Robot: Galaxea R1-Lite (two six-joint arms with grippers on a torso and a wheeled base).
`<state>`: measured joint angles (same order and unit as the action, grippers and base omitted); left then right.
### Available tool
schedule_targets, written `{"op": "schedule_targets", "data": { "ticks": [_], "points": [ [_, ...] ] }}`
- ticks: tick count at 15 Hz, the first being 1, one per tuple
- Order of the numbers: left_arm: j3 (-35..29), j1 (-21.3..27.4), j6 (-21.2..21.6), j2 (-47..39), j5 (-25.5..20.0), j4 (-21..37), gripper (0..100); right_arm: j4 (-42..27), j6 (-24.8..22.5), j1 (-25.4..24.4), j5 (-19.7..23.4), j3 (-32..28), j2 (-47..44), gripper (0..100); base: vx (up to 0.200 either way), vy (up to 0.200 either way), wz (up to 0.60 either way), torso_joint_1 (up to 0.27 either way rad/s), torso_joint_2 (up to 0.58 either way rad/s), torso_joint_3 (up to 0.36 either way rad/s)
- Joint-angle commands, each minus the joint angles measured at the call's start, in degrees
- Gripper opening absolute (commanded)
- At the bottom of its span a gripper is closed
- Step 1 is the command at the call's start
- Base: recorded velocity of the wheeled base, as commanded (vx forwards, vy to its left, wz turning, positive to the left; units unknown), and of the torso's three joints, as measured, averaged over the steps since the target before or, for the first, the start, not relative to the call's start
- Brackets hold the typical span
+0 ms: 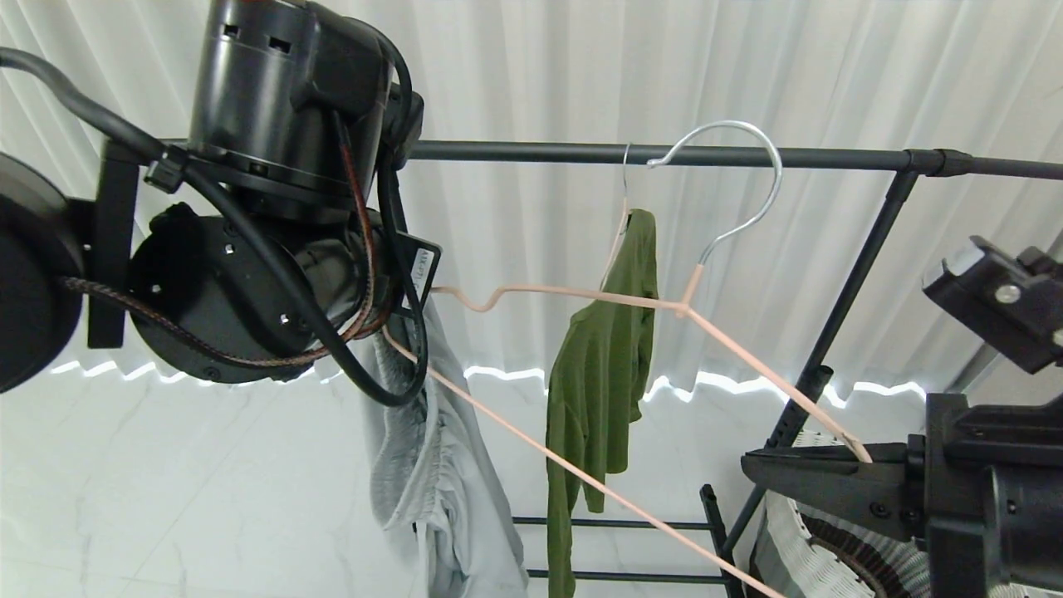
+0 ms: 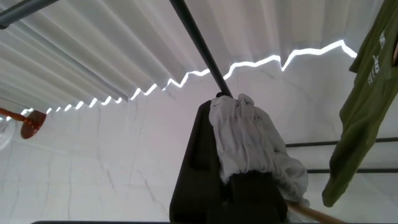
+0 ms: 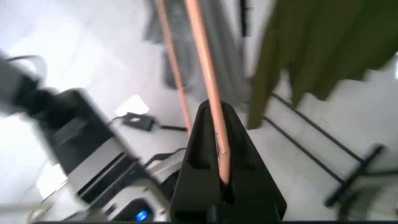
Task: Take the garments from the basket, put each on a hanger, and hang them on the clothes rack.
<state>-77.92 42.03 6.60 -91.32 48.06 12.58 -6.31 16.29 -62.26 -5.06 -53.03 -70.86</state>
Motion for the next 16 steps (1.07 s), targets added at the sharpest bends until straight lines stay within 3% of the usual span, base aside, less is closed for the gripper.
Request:
{"op": "schedule_targets", "data": {
  "ticks": [1,6,9,13,16],
  "points": [
    [0.1,-0.4,0.1,-0.1,0.0,0.0,0,0.3,0.9,1.1,-4.2,0.3,-2.1,0,0.000,0.000,0.00,0.000,0.00,0.000],
    [-0.1,-1.9,0.4,-0.9,0.2,2.9,0,0.8,4.2,1.5,-7.9,0.1,-3.4,0,0.000,0.000,0.00,0.000,0.00,0.000],
    [-1.3,-1.6,0.7,-3.2,0.2,4.3,0,4.7,6.8,1.8,-12.0,0.1,-5.7,0,0.000,0.000,0.00,0.000,0.00,0.000],
    [-7.3,-0.8,0.7,-6.9,0.2,4.3,0,7.5,6.4,1.6,-12.3,-0.1,-7.1,0,0.000,0.000,0.00,0.000,0.00,0.000],
    [-7.7,-0.5,0.6,-7.6,0.2,4.3,0,7.9,6.5,-0.2,-12.0,0.0,-7.4,0,0.000,0.000,0.00,0.000,0.00,0.000]
  ]
}}
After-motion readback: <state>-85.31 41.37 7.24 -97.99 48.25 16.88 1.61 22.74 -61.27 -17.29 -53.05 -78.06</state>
